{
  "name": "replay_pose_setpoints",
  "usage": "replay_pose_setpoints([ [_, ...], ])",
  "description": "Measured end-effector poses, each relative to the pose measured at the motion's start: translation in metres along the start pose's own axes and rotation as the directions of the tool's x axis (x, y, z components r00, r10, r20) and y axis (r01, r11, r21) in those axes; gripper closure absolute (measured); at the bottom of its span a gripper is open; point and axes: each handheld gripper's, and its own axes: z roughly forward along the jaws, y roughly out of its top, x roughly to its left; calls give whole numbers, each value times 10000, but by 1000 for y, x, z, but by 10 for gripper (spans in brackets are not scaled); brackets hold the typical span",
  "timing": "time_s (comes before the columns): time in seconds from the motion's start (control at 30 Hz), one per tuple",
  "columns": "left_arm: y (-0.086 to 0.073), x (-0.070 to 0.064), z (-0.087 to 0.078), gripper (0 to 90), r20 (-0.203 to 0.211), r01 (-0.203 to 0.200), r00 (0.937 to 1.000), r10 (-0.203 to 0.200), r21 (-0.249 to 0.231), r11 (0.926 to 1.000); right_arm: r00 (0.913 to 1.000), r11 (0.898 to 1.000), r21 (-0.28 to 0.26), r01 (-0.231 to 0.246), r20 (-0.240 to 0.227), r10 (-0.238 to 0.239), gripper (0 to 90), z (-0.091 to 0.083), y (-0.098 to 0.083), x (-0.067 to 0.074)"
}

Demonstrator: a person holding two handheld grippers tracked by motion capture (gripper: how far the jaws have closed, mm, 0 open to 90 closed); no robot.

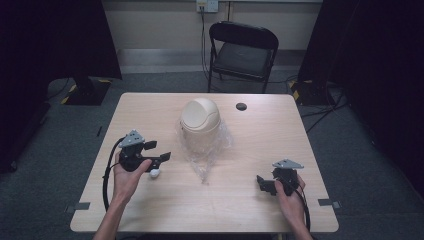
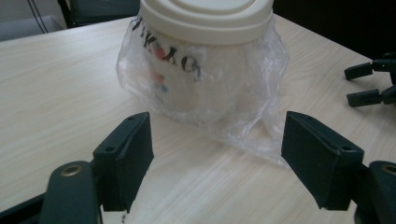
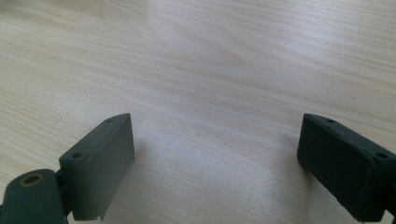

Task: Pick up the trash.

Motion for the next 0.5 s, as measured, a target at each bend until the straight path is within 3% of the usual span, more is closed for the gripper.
replay_pose_setpoints([
  [0.13,10,-2,11,231,308,-302,9991,299,98,9995,10000,10000,2,-1,0,1,101,0,0,0],
  [0.3,21,-3,20,187,638,-381,9973,371,144,9992,10000,10000,0,0,1,0,101,0,0,0],
  [0.5,39,-7,32,188,699,-808,9944,793,192,9965,10000,10000,0,-1,-1,1,101,0,0,0],
])
